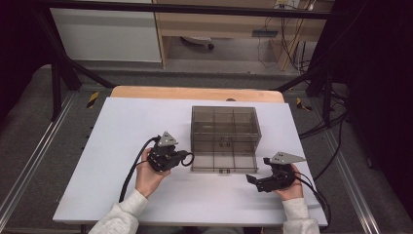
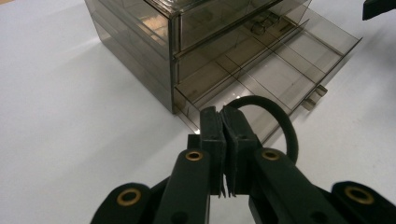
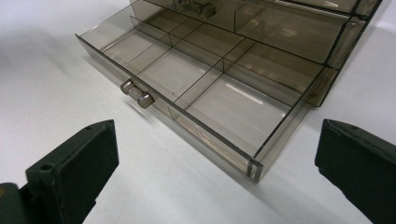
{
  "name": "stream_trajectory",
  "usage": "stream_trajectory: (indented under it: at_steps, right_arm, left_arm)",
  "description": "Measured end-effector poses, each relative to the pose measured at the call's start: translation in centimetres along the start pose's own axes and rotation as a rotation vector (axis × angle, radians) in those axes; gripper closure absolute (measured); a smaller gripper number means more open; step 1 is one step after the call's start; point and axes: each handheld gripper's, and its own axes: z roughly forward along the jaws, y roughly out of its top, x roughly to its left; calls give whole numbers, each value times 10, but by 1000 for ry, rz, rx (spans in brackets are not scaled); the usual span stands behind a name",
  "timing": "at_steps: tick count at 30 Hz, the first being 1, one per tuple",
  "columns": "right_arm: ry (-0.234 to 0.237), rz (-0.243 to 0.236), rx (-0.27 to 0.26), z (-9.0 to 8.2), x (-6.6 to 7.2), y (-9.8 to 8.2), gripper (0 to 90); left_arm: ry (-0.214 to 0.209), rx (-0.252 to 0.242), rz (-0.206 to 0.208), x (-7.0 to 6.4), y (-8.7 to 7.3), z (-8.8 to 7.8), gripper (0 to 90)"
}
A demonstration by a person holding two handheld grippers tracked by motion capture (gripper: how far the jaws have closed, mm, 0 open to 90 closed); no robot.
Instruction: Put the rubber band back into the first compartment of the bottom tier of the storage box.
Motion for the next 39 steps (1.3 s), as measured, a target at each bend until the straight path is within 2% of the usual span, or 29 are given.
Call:
stream_trajectory:
  at_steps: [39]
  right_arm:
    - [1,-2,4,0,0,0,3]
  left_arm:
    - [1,18,32,-11,16,21,867]
